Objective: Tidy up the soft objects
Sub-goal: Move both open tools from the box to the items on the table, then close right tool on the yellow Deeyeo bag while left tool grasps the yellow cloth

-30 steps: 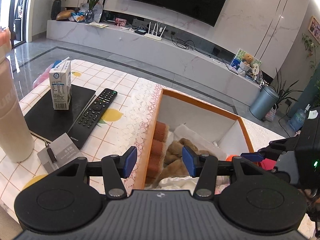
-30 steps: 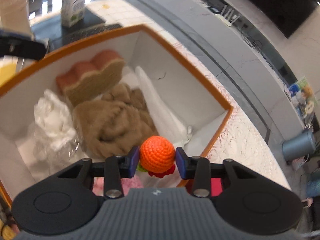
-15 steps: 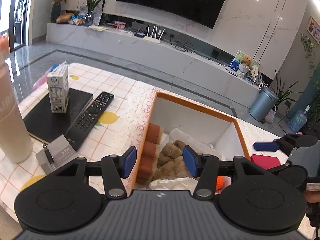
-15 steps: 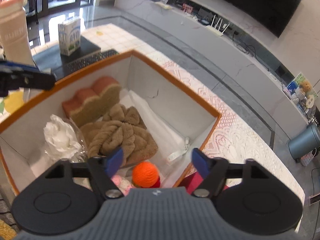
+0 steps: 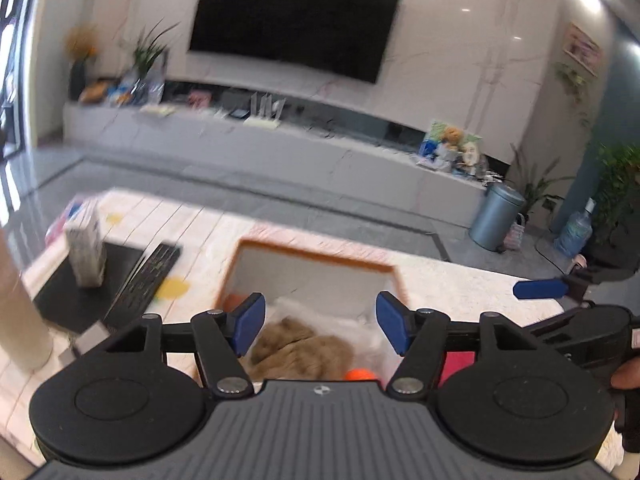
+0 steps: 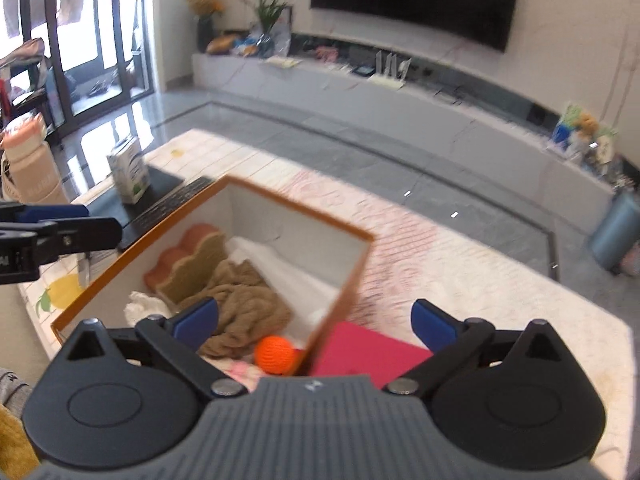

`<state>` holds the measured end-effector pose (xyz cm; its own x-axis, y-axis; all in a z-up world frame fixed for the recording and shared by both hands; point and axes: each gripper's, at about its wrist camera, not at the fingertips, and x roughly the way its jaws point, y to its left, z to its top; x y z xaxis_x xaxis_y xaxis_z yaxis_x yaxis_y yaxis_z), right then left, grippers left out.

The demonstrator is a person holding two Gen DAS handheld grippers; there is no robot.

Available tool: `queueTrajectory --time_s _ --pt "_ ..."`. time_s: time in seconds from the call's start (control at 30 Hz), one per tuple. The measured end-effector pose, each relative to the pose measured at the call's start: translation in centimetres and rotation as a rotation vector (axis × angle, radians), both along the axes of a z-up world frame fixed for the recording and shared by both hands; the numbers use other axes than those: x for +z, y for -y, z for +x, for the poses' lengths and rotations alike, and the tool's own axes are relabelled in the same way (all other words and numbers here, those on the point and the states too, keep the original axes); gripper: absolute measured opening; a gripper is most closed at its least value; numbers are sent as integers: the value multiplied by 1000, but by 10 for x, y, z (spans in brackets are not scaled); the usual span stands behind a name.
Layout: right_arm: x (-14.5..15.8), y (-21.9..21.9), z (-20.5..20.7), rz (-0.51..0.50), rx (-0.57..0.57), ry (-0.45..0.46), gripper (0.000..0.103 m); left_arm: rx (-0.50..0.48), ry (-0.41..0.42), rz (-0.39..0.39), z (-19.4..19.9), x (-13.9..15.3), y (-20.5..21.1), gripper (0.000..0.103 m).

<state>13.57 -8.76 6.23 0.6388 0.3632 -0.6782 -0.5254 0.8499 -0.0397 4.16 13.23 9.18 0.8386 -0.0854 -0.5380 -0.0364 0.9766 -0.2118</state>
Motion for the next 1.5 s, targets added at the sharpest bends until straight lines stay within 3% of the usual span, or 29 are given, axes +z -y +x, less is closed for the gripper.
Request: queueTrajectory --time_s 0.13,0.23,0.37,0.6,0.73,0.87,1.0,1.13,1.2,1.27,1.37,1.47,1.5 --pt "16 44 -14 0 -56 67 100 -89 -14 -34 -3 19 42 71" --pt "19 82 -22 -36 -136 121 100 -162 13 31 -6 28 86 71" --pt "13 146 -31 -28 -260 151 100 -274 17 52 -6 25 143 71" --pt "-30 266 -36 -16 -482 93 100 -418 13 59 3 -20 238 71" --pt "-62 330 -37 34 -566 29 100 -544 -45 106 15 -57 283 71" --pt "-98 376 -37 89 -621 -37 100 -601 -121 144 29 -93 314 71" --pt "-139 398 -30 203 -629 -143 100 -575 -191 197 40 -120 329 71" --pt "-172 404 -18 463 -643 -266 100 -535 -214 162 44 -129 315 71" --pt "-182 395 -5 534 -626 -302 100 -535 -212 154 46 -128 310 71" --pt "-187 385 12 521 -628 -311 100 -536 -198 181 46 -127 309 71" --pt "-194 372 39 458 -730 -349 100 -514 -178 208 49 -124 309 72" --pt "-195 367 50 525 -738 -344 100 -506 -190 209 56 -121 307 73" --pt "-195 362 54 496 -735 -336 100 -504 -200 214 60 -121 308 73"
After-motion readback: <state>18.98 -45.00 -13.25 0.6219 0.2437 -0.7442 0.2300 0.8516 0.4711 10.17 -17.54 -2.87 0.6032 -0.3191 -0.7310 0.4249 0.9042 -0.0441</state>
